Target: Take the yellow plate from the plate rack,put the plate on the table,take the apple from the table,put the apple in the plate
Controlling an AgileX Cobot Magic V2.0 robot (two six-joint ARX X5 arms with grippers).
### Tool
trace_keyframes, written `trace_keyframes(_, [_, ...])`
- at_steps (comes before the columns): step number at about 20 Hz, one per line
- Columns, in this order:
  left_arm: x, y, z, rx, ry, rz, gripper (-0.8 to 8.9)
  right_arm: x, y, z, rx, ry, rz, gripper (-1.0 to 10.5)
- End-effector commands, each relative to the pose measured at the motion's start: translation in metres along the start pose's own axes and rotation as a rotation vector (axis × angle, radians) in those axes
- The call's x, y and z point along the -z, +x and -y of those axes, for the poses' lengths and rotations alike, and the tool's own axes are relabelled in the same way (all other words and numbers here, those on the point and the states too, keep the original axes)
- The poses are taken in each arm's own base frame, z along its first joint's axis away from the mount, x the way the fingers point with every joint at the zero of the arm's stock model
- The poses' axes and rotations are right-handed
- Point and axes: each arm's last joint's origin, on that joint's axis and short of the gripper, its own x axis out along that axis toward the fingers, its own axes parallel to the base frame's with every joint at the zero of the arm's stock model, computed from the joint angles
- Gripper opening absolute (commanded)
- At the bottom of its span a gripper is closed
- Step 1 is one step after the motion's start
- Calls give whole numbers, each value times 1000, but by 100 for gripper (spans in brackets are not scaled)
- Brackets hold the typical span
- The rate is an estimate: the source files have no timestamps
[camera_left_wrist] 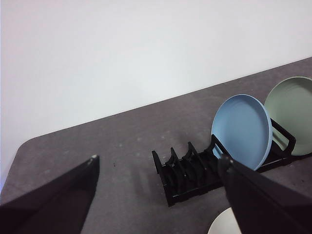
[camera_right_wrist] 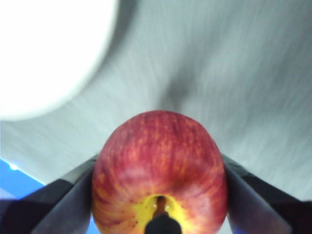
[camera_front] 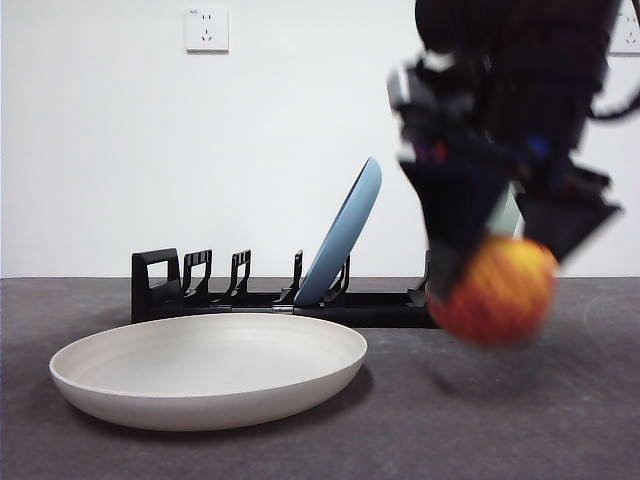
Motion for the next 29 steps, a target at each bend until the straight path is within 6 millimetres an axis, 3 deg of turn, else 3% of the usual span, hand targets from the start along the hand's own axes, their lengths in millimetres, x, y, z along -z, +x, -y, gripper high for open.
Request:
trace_keyframes(1, [0, 0, -1, -7, -9, 2, 409, -17, -26, -10, -18, -23, 117, -11])
trace_keyframes(6, [0, 0, -1, -7, -8, 1, 409, -65, -70, -42, -76, -122, 383, -12])
trace_keyframes(8, [0, 0, -1, -7, -8, 1, 409, -77, -70, -52, -88, -144, 392, -12])
trace_keyframes(10, [0, 0, -1, -7, -7, 1, 409, -92, -58, -66, -96, -184, 364, -12])
trace_keyframes(13, [1, 0, -1, -6, -7, 0, 409, -106, -24, -83, -99, -226, 283, -12])
trace_keyframes(17, [1, 0, -1, -7, -1, -2, 409, -107, 29, -95, -89, -248, 143, -12])
trace_keyframes(22, [3, 0, -1, -9, 20, -22, 409, -105, 73, -100, -72, -278, 39, -11])
trace_keyframes(26, [5, 0, -1, -11, 34, -36, 409, -101, 89, -99, -58, -282, -23, 17])
trace_keyframes(29, [6, 0, -1, -11, 38, -39, 409, -101, 89, -101, -60, -287, -22, 247])
